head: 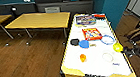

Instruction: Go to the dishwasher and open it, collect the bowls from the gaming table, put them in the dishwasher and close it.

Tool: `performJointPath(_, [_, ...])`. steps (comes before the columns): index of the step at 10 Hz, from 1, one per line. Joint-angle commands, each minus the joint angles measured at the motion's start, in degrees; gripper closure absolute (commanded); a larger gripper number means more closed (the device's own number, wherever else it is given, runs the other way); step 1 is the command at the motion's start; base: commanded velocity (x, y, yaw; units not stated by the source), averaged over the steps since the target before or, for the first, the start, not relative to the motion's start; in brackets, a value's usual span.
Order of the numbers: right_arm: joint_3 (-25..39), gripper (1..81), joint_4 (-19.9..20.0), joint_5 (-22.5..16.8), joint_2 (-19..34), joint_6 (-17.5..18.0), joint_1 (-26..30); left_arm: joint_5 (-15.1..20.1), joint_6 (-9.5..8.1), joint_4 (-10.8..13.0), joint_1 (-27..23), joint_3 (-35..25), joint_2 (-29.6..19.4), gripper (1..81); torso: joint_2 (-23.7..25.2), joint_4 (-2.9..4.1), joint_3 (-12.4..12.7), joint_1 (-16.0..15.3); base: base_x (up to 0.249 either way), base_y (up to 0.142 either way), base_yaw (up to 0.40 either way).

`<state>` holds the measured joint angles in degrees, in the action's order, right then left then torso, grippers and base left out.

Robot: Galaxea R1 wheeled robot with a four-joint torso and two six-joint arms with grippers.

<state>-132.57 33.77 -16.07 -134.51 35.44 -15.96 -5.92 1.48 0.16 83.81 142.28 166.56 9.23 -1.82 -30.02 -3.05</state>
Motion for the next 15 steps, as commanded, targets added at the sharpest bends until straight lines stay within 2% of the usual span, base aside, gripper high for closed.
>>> performJointPath(1, [11.2, 81.1, -6.9, -8.4, 12.0, 0.0, 12.3, 4.2, 0.02, 0.0, 0.3, -0.8, 0.3, 1.0, 0.0, 0.0, 0.0, 0.0, 0.0, 0.0, 0.0])
performJointPath(4, [27.2, 81.1, -14.3, -8.9, 24.5, 0.4, 11.7, 4.0, 0.11, 0.3, 0.0, -0.9, 0.5, 1.0, 0.0, 0.0, 0.0, 0.0, 0.0, 0.0, 0.0])
performJointPath(6, [35.5, 81.1, -16.3, -8.2, 29.7, 0.9, 8.2, 3.8, 0.11, 0.3, 0.0, -0.9, 0.5, 1.0, 0.0, 0.0, 0.0, 0.0, 0.0, 0.0, 0.0])
performJointPath(10, [46.8, 81.1, -20.8, -4.1, 35.8, 0.9, -1.8, 3.6, 0.19, 0.3, 0.0, -0.9, 0.6, 1.0, 0.0, 0.02, 0.0, 0.0, 0.0, 0.0, 0.0])
performJointPath(12, [51.3, 81.1, -24.3, -1.2, 38.8, 0.9, -9.1, 3.5, 0.28, 0.4, 0.0, -0.9, 0.9, 1.0, 0.0, 0.02, 0.0, 0.0, 0.0, 0.0, 0.0])
performJointPath(13, [53.0, 81.1, -26.3, 0.7, 38.7, 0.9, -13.1, 3.5, 0.37, 0.4, -0.1, -0.9, 1.0, 1.0, 0.0, 0.02, 0.0, 0.0, 0.0, 0.0, 0.0])
performJointPath(15, [54.2, 81.1, -27.9, 3.8, 35.8, 0.9, -19.6, 3.5, 0.63, 0.4, -0.3, -0.9, 1.1, 1.0, 0.0, 0.02, 0.0, 0.0, 0.0, 0.0, 0.0])
